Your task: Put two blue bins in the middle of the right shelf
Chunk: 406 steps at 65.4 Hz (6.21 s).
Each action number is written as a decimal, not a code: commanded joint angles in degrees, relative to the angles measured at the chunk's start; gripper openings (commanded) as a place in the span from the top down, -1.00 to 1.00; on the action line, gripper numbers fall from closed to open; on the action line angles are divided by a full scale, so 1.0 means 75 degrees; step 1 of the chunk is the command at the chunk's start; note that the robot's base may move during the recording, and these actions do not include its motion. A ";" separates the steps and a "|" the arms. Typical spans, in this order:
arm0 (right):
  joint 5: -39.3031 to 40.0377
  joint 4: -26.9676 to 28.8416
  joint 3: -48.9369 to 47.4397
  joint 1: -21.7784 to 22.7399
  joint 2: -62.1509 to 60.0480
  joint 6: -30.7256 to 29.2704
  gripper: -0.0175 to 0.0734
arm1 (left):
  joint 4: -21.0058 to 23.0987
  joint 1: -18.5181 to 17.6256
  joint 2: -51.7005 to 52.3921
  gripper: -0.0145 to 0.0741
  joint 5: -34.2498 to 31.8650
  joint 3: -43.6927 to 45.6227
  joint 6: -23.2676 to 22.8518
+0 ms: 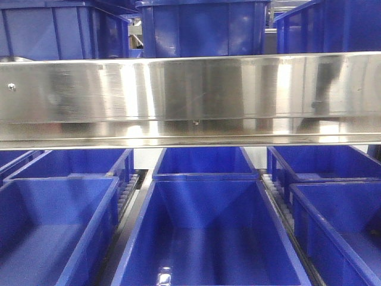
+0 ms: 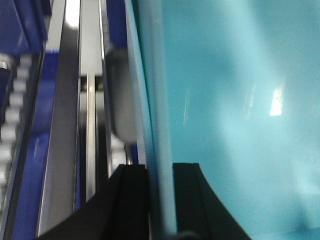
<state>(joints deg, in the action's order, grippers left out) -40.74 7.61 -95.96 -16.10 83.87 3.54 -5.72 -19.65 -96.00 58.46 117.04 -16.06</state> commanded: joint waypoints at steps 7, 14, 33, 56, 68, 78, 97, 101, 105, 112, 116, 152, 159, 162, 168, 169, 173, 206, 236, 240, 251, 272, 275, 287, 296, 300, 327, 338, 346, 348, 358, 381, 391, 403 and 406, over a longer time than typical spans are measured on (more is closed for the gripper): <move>0.1578 0.0153 -0.0079 0.0011 -0.0364 -0.0150 0.95 | 0.0152 -0.0010 0.0275 0.92 -0.1074 0.0271 0.0042; 0.1886 0.0153 -0.0079 0.0011 -0.0382 -0.0150 0.95 | 0.0152 -0.0010 0.0275 0.92 -0.1121 0.0271 0.0042; 0.1918 0.0153 -0.0079 0.0011 -0.0382 -0.0150 0.95 | 0.0002 -0.0010 0.0275 0.92 -0.1126 0.0271 0.0042; 0.1918 0.0153 -0.0079 0.0011 -0.0382 -0.0150 0.95 | 0.0002 -0.0010 0.0275 0.92 -0.1126 0.0271 0.0042; 0.1918 0.0153 -0.0079 0.0011 -0.0382 -0.0150 0.95 | 0.0002 -0.0010 0.0275 0.92 -0.1126 0.0271 0.0042; 0.1932 0.0153 -0.0079 0.0011 -0.0382 -0.0150 0.95 | 0.0002 -0.0010 0.0275 0.92 -0.1126 0.0271 0.0042; 0.1932 0.0153 -0.0079 0.0011 -0.0382 -0.0150 0.95 | 0.0003 -0.0010 0.0275 0.92 -0.1140 0.0271 0.0042; 0.1932 0.0153 -0.0079 0.0011 -0.0382 -0.0150 0.95 | 0.0003 -0.0010 0.0275 0.92 -0.1140 0.0271 0.0042; 0.1932 0.0153 -0.0079 0.0011 -0.0382 -0.0150 0.95 | 0.0003 -0.0010 0.0275 0.92 -0.1140 0.0271 0.0042; 0.1947 0.0153 -0.0079 0.0011 -0.0382 -0.0150 0.95 | 0.0003 -0.0010 0.0275 0.92 -0.1140 0.0271 0.0042; 0.1947 0.0153 -0.0079 0.0011 -0.0382 -0.0150 0.95 | 0.0003 -0.0010 0.0275 0.92 -0.1140 0.0271 0.0042; 0.1947 0.0153 -0.0079 0.0011 -0.0382 -0.0150 0.95 | 0.0003 -0.0010 0.0275 0.92 -0.1140 0.0271 0.0042; 0.1947 0.0153 -0.0079 0.0011 -0.0382 -0.0150 0.95 | 0.0003 -0.0010 0.0275 0.92 -0.1140 0.0271 0.0042; 0.1947 0.0153 -0.0079 0.0011 -0.0382 -0.0150 0.95 | 0.0003 -0.0010 0.0275 0.92 -0.1140 0.0271 0.0042; 0.1947 0.0153 -0.0079 0.0011 -0.0382 -0.0150 0.95 | 0.0003 -0.0010 0.0275 0.92 -0.1140 0.0271 0.0042; 0.1947 0.0153 -0.0079 0.0011 -0.0382 -0.0150 0.95 | 0.0003 -0.0010 0.0275 0.92 -0.1140 0.0271 0.0042; 0.1947 0.0153 -0.0079 0.0011 -0.0382 -0.0150 0.95 | 0.0003 -0.0010 0.0275 0.92 -0.1140 0.0271 0.0042; 0.1947 0.0153 -0.0079 0.0011 -0.0382 -0.0150 0.95 | 0.0003 -0.0010 0.0275 0.92 -0.1140 0.0271 0.0042; 0.1947 0.0153 -0.0079 0.0011 -0.0382 -0.0150 0.95 | 0.0003 -0.0010 0.0275 0.92 -0.1140 0.0271 0.0042; 0.1947 0.0153 -0.0079 0.0011 -0.0382 -0.0150 0.95 | 0.0003 -0.0010 0.0275 0.92 -0.1140 0.0271 0.0042; 0.1947 0.0153 -0.0079 0.0011 -0.0382 -0.0150 0.95 | 0.0003 -0.0010 0.0275 0.92 -0.1140 0.0271 0.0042; 0.1947 0.0153 -0.0079 0.0011 -0.0382 -0.0150 0.95 | 0.0003 -0.0010 0.0275 0.92 -0.1140 0.0271 0.0042; 0.1947 0.0153 -0.0079 0.0011 -0.0382 -0.0150 0.95 | 0.0003 -0.0010 0.0275 0.92 -0.1140 0.0271 0.0042; 0.1947 0.0153 -0.0079 0.0011 -0.0382 -0.0150 0.95 | 0.0003 -0.0010 0.0275 0.92 -0.1140 0.0271 0.0042; 0.1947 0.0153 -0.0079 0.0011 -0.0382 -0.0150 0.95 | 0.0003 -0.0010 0.0275 0.92 -0.1140 0.0271 0.0042; 0.1947 0.0153 -0.0079 0.0011 -0.0382 -0.0150 0.95 | 0.0003 -0.0010 0.0275 0.92 -0.1140 0.0271 0.0042; 0.1947 0.0153 -0.0079 0.0011 -0.0382 -0.0150 0.95 | 0.0003 -0.0010 0.0275 0.92 -0.1140 0.0271 0.0042; 0.1947 0.0153 -0.0079 0.0011 -0.0382 -0.0150 0.95 | 0.0003 -0.0010 0.0275 0.92 -0.1140 0.0271 0.0042; 0.1947 0.0153 -0.0079 0.0011 -0.0382 -0.0150 0.95 | 0.0003 -0.0010 0.0275 0.92 -0.1140 0.0271 0.0042; 0.1947 0.0153 -0.0079 0.0011 -0.0382 -0.0150 0.95 | 0.0003 -0.0010 0.0275 0.92 -0.1140 0.0271 0.0042; 0.1947 0.0153 -0.0079 0.0011 -0.0382 -0.0150 0.95 | 0.0003 -0.0010 0.0275 0.92 -0.1140 0.0271 0.0042; 0.1947 0.0153 -0.0079 0.0011 -0.0382 -0.0150 0.95 | 0.0003 -0.0010 0.0275 0.92 -0.1140 0.0271 0.0042; 0.1947 0.0153 -0.0079 0.0011 -0.0382 -0.0150 0.95 | 0.0003 -0.0010 0.0275 0.92 -0.1140 0.0271 0.0042; 0.1947 0.0153 -0.0079 0.0011 -0.0382 -0.0150 0.95 | 0.0003 -0.0010 0.0275 0.92 -0.1140 0.0271 0.0042; 0.1947 0.0153 -0.0079 0.0011 -0.0382 -0.0150 0.95 | 0.0003 -0.0010 0.0275 0.92 -0.1140 0.0271 0.0042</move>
<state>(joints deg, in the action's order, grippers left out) -34.20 7.40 -95.96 -16.10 82.41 2.81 -6.83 -19.65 -95.19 54.23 118.09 -16.04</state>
